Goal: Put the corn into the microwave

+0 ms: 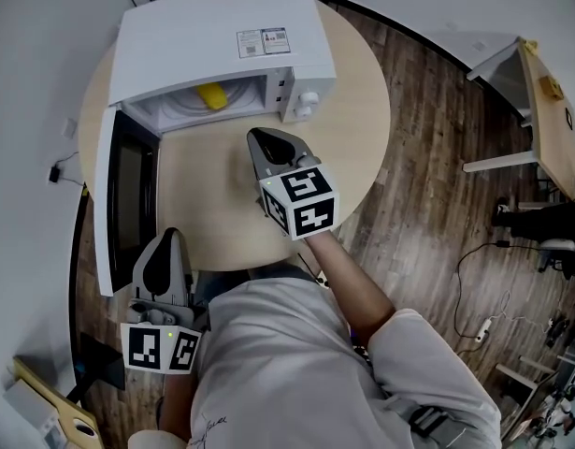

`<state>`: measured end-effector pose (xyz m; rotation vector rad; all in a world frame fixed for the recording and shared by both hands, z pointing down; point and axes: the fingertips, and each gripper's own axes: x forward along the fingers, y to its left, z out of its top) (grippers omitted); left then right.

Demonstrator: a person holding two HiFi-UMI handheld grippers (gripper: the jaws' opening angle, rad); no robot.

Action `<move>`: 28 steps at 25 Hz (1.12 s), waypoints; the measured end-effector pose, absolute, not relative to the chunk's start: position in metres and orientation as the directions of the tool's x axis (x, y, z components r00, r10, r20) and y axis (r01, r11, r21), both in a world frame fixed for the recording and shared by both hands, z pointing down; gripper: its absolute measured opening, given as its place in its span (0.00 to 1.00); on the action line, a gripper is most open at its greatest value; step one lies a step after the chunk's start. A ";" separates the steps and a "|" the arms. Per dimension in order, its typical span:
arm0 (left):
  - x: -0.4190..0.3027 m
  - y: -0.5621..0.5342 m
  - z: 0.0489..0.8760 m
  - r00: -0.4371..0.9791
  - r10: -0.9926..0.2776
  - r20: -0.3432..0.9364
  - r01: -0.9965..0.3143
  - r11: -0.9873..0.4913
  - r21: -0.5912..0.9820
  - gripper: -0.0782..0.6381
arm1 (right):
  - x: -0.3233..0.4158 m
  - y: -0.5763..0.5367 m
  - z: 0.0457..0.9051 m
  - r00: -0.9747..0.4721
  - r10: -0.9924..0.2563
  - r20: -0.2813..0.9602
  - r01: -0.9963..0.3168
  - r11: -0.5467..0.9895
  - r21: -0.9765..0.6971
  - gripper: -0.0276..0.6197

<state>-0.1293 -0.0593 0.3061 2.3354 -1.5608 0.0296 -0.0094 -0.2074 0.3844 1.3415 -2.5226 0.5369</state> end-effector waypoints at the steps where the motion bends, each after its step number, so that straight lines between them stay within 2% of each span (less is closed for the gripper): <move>1: -0.130 -0.059 0.308 0.396 -0.896 0.201 -0.904 -0.341 0.258 0.10 | -0.008 -0.204 0.383 -0.558 -0.742 0.371 -0.829 0.518 -0.210 0.06; 13: -0.156 -0.065 0.321 0.328 -0.913 0.243 -0.928 -0.263 0.262 0.10 | 0.009 -0.173 0.380 -0.573 -0.708 0.414 -0.819 0.520 -0.244 0.06; 28: -0.162 -0.065 0.321 0.313 -0.919 0.239 -0.933 -0.251 0.258 0.10 | 0.034 -0.132 0.355 -0.596 -0.695 0.403 -0.802 0.539 -0.257 0.06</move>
